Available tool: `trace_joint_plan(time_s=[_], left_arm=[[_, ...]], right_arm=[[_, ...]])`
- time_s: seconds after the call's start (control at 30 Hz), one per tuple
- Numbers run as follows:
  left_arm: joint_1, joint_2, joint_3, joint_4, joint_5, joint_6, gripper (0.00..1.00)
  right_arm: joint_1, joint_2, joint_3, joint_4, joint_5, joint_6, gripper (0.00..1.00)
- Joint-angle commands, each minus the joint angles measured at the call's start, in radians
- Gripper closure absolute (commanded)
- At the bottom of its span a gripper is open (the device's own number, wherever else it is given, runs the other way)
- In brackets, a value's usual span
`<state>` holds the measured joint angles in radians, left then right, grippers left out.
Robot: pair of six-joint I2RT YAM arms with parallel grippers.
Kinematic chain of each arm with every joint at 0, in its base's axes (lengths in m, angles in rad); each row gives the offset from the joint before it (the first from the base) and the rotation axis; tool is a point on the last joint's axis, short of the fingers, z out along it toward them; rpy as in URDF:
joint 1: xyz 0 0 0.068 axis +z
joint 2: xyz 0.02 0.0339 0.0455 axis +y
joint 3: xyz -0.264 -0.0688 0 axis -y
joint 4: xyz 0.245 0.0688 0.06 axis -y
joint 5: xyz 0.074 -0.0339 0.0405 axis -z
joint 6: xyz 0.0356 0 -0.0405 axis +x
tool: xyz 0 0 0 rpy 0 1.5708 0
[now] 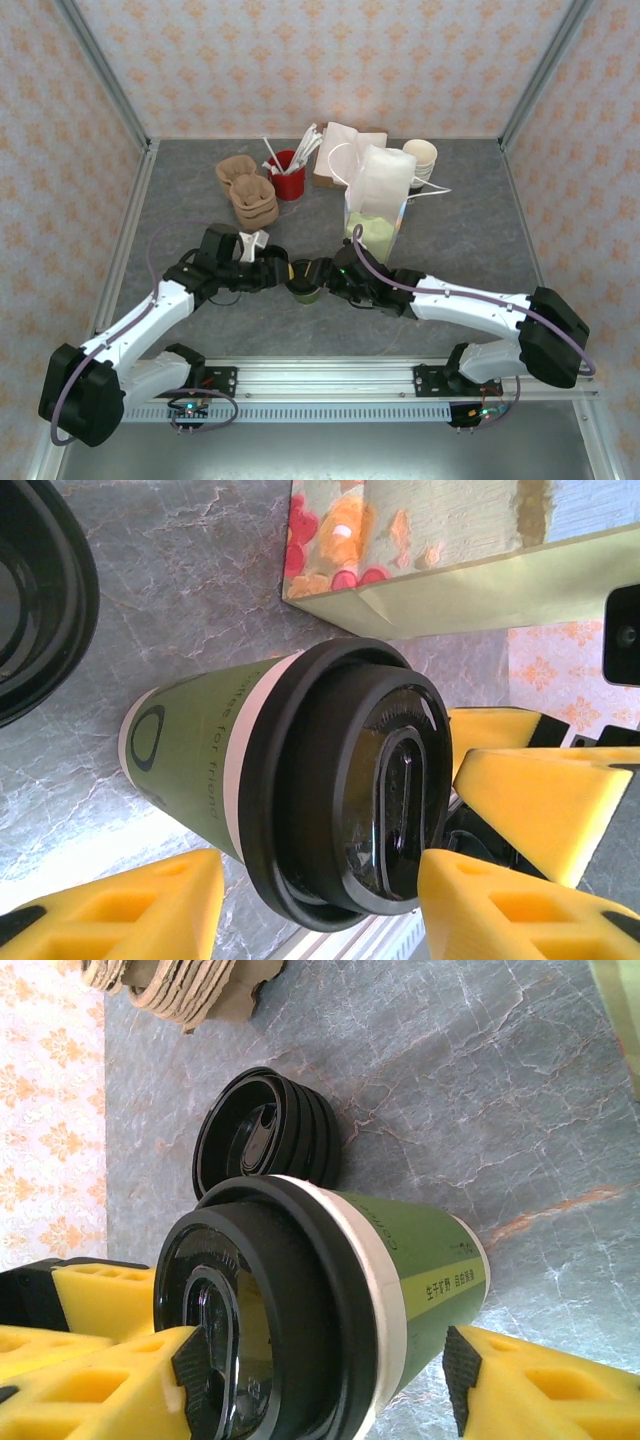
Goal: Pack the takeout coffee
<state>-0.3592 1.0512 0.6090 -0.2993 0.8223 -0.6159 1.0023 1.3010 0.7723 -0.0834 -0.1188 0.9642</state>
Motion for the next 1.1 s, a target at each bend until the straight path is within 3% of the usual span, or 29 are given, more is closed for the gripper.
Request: trace_joint_plan(time_s=[0.0,1.07], left_arm=[[0.005,0.017,0.030,-0.010,-0.010,0.031,0.49],[-0.043,0.062,0.051,0.051,-0.027,0.017,0.41]], right_arm=[[-0.005,0.013,0.028,-0.019,0.036,-0.018,0.38],[-0.007,0.005,0.014,-0.062,0.057,-0.019,0.45]])
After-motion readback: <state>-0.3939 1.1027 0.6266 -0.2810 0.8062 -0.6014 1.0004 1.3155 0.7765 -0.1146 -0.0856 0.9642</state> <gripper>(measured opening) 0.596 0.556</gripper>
